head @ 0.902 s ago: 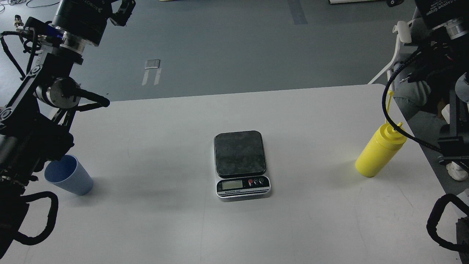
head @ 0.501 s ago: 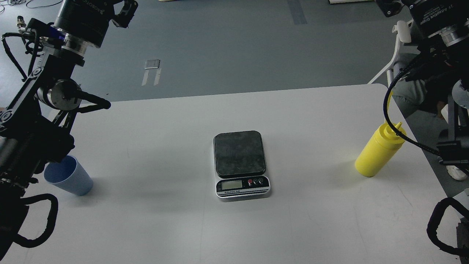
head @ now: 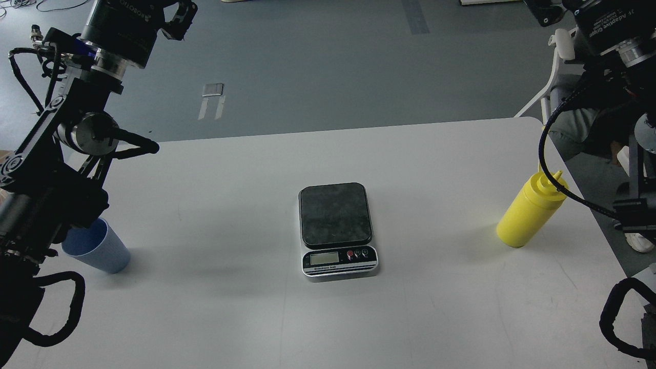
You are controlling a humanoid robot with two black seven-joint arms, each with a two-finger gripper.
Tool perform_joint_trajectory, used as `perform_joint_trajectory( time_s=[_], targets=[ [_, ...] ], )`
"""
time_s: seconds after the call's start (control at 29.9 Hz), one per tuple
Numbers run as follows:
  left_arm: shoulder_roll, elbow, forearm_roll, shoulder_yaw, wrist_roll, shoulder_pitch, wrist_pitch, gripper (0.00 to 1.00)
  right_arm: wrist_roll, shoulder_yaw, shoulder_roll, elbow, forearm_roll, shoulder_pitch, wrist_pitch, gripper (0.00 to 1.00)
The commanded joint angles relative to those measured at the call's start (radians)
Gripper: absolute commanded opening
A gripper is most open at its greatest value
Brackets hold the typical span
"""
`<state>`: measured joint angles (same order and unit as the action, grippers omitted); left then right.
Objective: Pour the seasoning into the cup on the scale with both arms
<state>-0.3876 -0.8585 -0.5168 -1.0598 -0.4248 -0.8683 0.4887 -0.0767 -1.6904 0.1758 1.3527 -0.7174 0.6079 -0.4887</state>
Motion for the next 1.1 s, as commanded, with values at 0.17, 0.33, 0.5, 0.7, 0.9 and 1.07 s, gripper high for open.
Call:
perform_joint_trajectory(
  time_s=[0.17, 0.33, 0.5, 0.7, 0.9, 1.07],
  targets=[
    [-0.002, 0.001, 0.000, -0.002, 0.001, 0.000, 0.000, 0.98, 0.000, 0.015, 0.001, -0.001, -0.001, 0.000, 0.000, 0.99],
    [-0.005, 0.001, 0.000, -0.002, 0.001, 0.000, 0.000, 0.98, 0.000, 0.017, 0.001, -0.001, -0.001, 0.001, 0.000, 0.99],
    [-0.004, 0.001, 0.000, 0.000, 0.001, 0.002, 0.000, 0.98, 0.000, 0.017, 0.002, -0.001, -0.001, 0.001, 0.000, 0.99],
    [-0.004, 0.001, 0.000, 0.003, 0.001, 0.002, 0.000, 0.98, -0.002, 0.017, 0.008, 0.003, -0.001, 0.001, 0.000, 0.99],
    [-0.014, -0.001, 0.000, 0.012, 0.003, 0.009, 0.000, 0.98, -0.017, 0.023, 0.022, 0.002, -0.005, 0.000, 0.000, 0.99],
    [-0.014, -0.001, 0.000, 0.003, 0.001, 0.009, 0.000, 0.98, -0.017, 0.023, 0.019, 0.005, -0.017, -0.002, 0.000, 0.99]
  ],
)
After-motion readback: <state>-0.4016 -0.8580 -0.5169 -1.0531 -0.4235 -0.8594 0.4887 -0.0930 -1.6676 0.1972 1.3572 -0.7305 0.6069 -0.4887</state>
